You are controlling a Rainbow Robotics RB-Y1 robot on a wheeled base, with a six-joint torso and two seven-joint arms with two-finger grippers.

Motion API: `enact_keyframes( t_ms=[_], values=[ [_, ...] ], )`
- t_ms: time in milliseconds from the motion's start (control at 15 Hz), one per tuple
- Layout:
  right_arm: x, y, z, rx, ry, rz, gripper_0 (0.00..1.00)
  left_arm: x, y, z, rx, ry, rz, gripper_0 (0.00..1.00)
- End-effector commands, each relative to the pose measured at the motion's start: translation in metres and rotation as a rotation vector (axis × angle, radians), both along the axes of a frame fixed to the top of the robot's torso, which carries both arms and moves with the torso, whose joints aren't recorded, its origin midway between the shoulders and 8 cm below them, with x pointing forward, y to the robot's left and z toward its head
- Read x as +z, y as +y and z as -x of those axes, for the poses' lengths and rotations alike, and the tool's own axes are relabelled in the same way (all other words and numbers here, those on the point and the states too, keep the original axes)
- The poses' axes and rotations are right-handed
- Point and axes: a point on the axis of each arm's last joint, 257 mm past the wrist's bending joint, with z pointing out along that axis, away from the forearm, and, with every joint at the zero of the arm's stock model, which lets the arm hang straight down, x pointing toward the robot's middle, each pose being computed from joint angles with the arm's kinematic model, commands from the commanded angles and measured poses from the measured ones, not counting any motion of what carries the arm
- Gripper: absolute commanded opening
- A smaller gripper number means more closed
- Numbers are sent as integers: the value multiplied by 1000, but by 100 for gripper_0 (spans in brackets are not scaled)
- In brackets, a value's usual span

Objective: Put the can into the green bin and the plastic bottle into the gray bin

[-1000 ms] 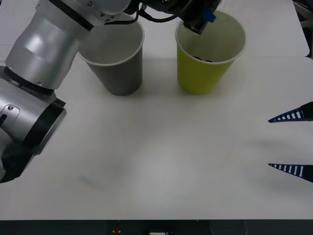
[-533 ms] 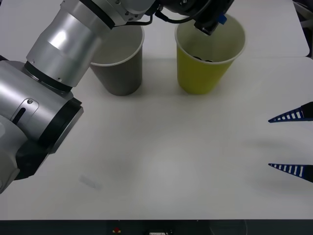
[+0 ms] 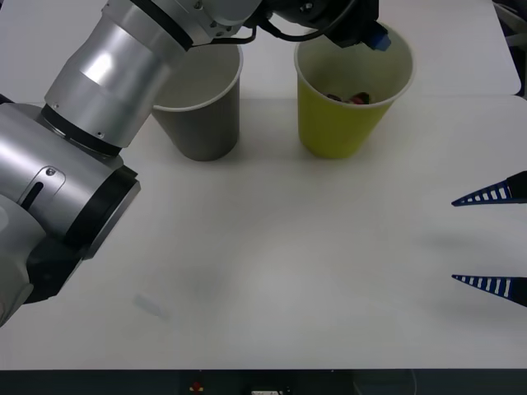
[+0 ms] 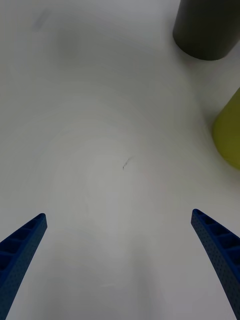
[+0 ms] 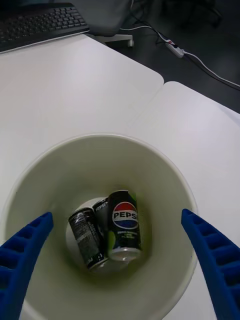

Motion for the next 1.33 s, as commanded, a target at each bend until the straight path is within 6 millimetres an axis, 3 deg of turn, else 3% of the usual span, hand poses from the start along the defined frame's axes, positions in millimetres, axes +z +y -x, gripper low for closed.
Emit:
enact_keyframes(
  t_ms=[67, 333, 733, 1000, 1333],
  values=[
    [0, 0, 0, 0, 0, 0, 100, 2, 17, -2, -23, -30, 10, 100],
    [0, 0, 0, 0, 0, 0, 100, 0, 61, 12, -50, -121, 27, 100],
    [0, 0, 0, 0, 0, 0, 100, -22, 137, 56, -120, -180, 13, 100],
    [0, 0, 0, 0, 0, 0, 100, -43, 192, 85, -165, -212, -110, 100],
    [0, 0, 0, 0, 0, 0, 100, -75, 239, 119, -203, -214, -175, 100]
  ],
)
